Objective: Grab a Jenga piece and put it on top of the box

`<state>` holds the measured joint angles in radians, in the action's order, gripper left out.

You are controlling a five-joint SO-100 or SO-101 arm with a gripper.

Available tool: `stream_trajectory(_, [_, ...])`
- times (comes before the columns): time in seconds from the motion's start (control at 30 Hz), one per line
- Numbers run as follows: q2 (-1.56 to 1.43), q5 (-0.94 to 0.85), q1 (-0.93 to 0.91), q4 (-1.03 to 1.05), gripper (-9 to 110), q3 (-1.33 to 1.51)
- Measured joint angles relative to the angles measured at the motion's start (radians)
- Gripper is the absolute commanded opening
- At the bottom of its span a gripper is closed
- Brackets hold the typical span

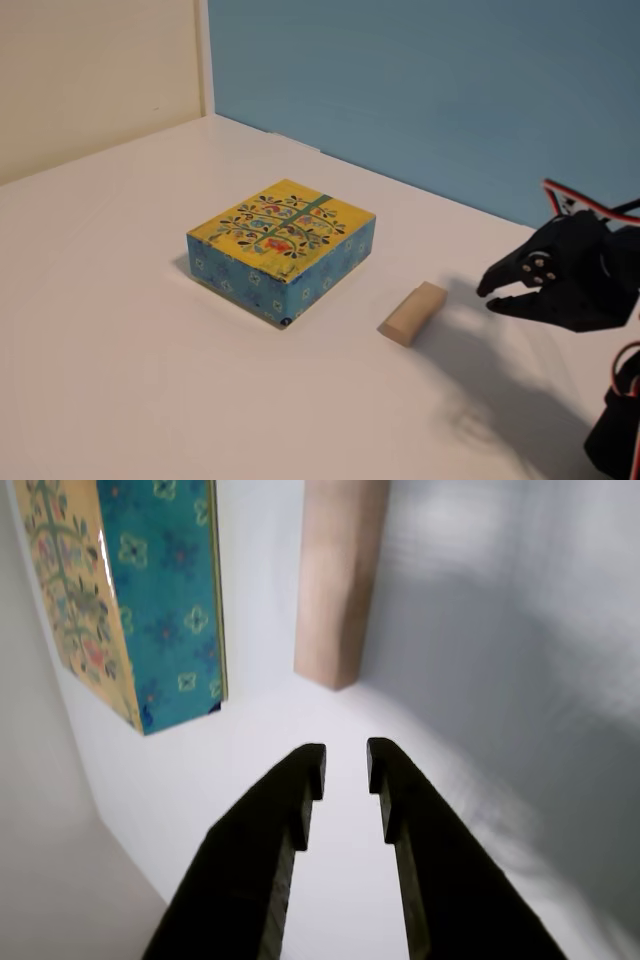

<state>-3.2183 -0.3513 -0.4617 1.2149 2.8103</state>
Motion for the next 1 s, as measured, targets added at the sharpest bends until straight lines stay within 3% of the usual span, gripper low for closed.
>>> stream_trajectory(0.37, [0.026,0.000,0.040,-0.067,9,-0.089])
stream_trajectory(0.63, [0.333,-0.003,0.078,-0.106,11,-0.267])
stream_trajectory(1.0, [0.630,-0.156,0.103,-0.078,21,-0.307])
